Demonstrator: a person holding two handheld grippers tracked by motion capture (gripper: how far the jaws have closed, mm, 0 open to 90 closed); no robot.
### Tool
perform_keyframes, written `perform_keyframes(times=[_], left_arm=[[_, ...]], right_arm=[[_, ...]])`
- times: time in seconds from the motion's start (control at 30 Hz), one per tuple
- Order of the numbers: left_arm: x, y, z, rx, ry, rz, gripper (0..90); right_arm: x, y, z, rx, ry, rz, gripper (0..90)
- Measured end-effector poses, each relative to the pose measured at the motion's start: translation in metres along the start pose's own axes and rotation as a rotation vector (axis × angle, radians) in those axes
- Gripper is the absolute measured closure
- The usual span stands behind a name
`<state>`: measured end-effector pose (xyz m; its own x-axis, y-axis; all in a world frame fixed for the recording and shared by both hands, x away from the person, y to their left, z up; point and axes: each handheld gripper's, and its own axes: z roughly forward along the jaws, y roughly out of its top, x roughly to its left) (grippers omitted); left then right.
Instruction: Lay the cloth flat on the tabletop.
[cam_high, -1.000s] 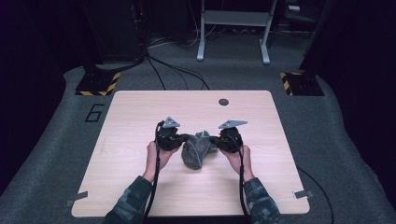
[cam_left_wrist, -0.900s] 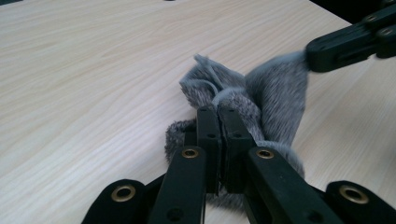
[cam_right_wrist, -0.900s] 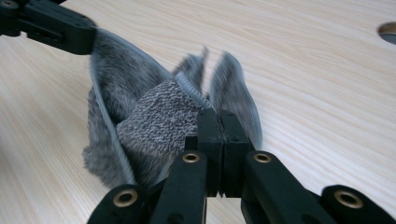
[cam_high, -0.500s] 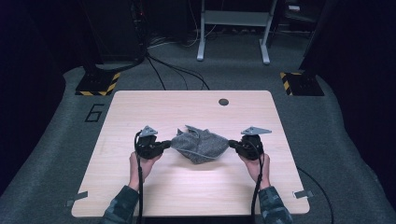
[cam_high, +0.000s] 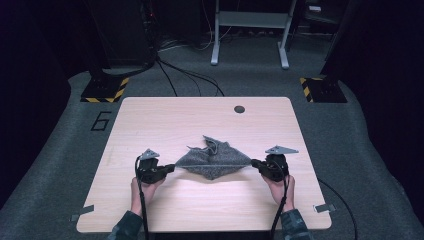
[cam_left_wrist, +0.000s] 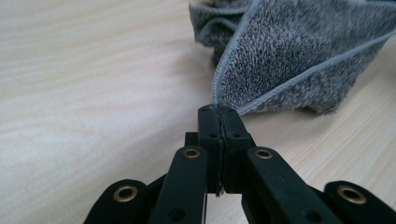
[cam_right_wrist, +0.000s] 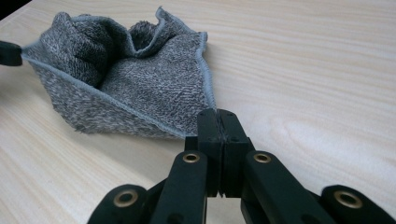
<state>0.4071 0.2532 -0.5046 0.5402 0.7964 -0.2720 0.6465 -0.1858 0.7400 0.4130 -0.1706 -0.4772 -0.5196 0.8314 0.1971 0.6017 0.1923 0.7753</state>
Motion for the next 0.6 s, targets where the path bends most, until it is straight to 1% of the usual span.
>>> perform_keyframes(times=[0.1,0.13,0.17,0.2,0.23,0.3,0.33,0.37,0.4,0.43,0.47,0.5,0.53,0.57,0.6], left_arm=[[-0.001,-0.006,0.001,0.014,-0.012,-0.013,89.7],[-0.001,-0.007,0.002,0.01,-0.012,-0.007,89.7],[-0.001,-0.007,0.002,0.014,-0.015,0.001,89.7],[-0.002,-0.008,0.002,0.011,-0.016,-0.013,89.8],[-0.001,-0.007,0.003,0.015,-0.012,0.01,89.9],[0.0,-0.003,0.006,0.018,-0.006,0.012,90.0],[0.002,0.003,0.01,0.006,-0.004,0.003,90.0],[0.006,0.013,0.015,0.005,-0.014,-0.012,90.0],[0.012,0.029,0.022,-0.006,-0.017,-0.017,90.0],[0.016,0.049,0.028,-0.012,0.004,-0.014,90.0],[0.021,0.073,0.032,-0.032,0.04,-0.002,90.0],[0.026,0.098,0.03,-0.046,0.069,0.011,90.0],[0.029,0.123,0.025,-0.079,0.106,0.017,90.0],[0.03,0.146,0.015,-0.122,0.126,0.022,90.0],[0.029,0.16,0.006,-0.157,0.129,0.024,90.0]], right_arm=[[0.0,-0.006,-0.003,0.0,0.01,0.007,89.8],[0.001,-0.008,-0.005,0.003,0.013,0.016,89.8],[0.0,-0.01,-0.006,0.0,0.015,0.01,89.8],[0.002,-0.012,-0.008,0.003,0.022,0.025,89.8],[0.001,-0.014,-0.009,0.001,0.024,0.02,89.9],[0.001,-0.014,-0.01,-0.001,0.023,0.026,89.9],[-0.001,-0.011,-0.008,-0.005,0.019,0.026,90.0],[-0.005,-0.004,-0.005,-0.013,0.013,0.014,90.0],[-0.01,0.008,0.001,-0.023,0.001,0.014,90.0],[-0.016,0.026,0.008,-0.031,-0.017,-0.002,90.0],[-0.022,0.047,0.016,-0.034,-0.026,-0.011,90.0],[-0.027,0.072,0.024,-0.036,-0.041,-0.024,90.0],[-0.031,0.097,0.027,-0.049,-0.061,-0.04,90.0],[-0.032,0.121,0.027,-0.068,-0.074,-0.044,90.0],[-0.031,0.143,0.023,-0.099,-0.091,-0.052,90.0]])
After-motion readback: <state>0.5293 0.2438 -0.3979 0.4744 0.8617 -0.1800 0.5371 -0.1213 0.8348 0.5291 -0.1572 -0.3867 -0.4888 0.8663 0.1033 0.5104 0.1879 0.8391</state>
